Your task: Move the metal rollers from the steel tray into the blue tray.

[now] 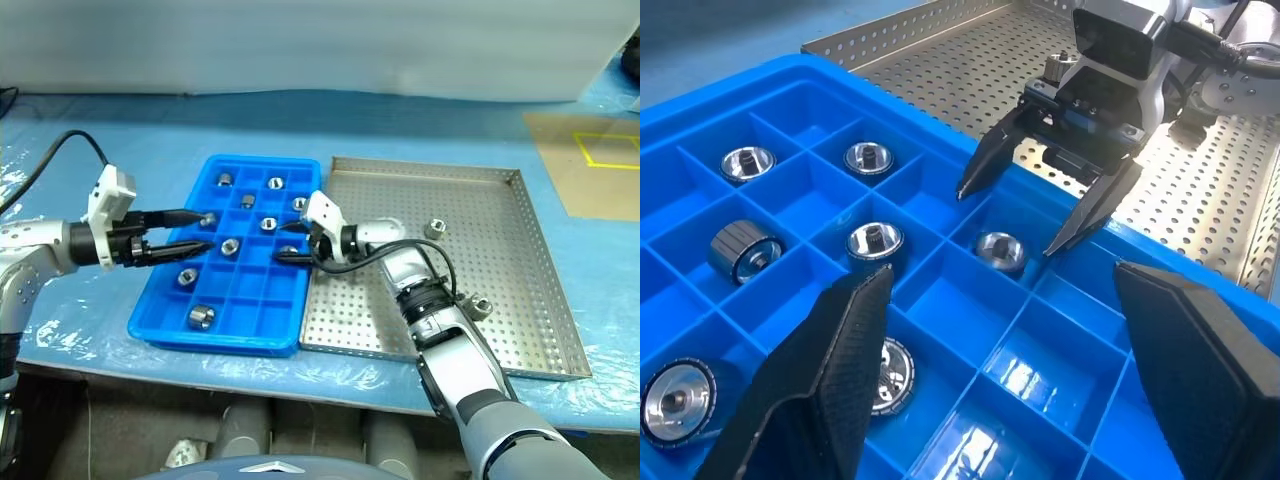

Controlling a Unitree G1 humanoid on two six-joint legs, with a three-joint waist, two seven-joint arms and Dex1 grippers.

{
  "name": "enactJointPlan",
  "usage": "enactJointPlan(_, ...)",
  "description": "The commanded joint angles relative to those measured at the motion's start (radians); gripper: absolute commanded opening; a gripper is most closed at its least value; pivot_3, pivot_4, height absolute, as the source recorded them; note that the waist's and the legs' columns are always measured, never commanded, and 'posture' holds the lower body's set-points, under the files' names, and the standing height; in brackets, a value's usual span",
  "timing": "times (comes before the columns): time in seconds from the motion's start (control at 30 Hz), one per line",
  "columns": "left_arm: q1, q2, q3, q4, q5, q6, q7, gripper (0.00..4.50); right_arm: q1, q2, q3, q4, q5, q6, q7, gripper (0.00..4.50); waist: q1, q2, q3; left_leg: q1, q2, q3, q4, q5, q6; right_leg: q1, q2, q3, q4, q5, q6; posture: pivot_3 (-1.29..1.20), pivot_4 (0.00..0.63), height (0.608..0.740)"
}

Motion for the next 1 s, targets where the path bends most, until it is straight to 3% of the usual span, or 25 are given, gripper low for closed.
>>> enactJointPlan(0.03, -0.078, 0.009, -0.02, 0.047, 0.009, -0.042, -0.024, 3.72, 0.006, -0.023, -0.047, -0.087, 0.018, 0.01, -0.022, 3.27, 0.0, 0.0, 0.0, 0.0, 0.0, 0.0, 0.0, 0.0, 0.0, 0.0, 0.0, 0.0, 0.0, 0.0, 0.0, 0.09, 0.15, 0.74)
enactJointPlan(0.27, -0.337, -0.072, -0.118, 0.276, 0.06, -0.139, -0.091, 3.72, 0.008, -0.124, -0.168, -0.205, 0.047, 0.061, -0.107, 3.27, -0.004, 0.0, 0.0, 0.0, -0.001, 0.0, 0.002, 0.001, -0.001, 0.001, 0.001, 0.001, 0.001, 0.0, 0.0, -0.04, 0.15, 0.74)
enactJointPlan(0.47, -0.472, -0.189, -0.218, 0.455, 0.135, -0.25, -0.169, 3.72, 0.042, -0.234, -0.251, -0.203, 0.036, 0.073, -0.173, 3.27, -0.027, -0.001, 0.0, 0.0, -0.002, 0.0, 0.002, 0.001, -0.001, 0.001, 0.001, 0.006, 0.001, 0.0, 0.0, -0.13, 0.15, 0.74)
enactJointPlan(0.7, -0.526, -0.291, -0.264, 0.546, 0.188, -0.326, -0.208, 3.72, 0.09, -0.298, -0.323, -0.004, 0.011, 0.003, -0.275, 3.27, -0.065, -0.001, 0.0, 0.0, -0.002, -0.001, 0.003, 0.0, 0.001, 0.001, 0.003, 0.009, 0.001, 0.002, 0.003, -0.18, 0.15, 0.74)
enactJointPlan(1.0, -0.508, -0.303, -0.25, 0.524, 0.188, -0.304, -0.219, 3.72, 0.089, -0.307, -0.317, 0.146, -0.015, -0.085, -0.309, 3.27, -0.082, -0.001, 0.0, 0.0, -0.002, 0.0, 0.006, -0.001, 0.003, 0.002, 0.003, 0.009, 0.002, 0.0, 0.0, -0.17, 0.15, 0.74)
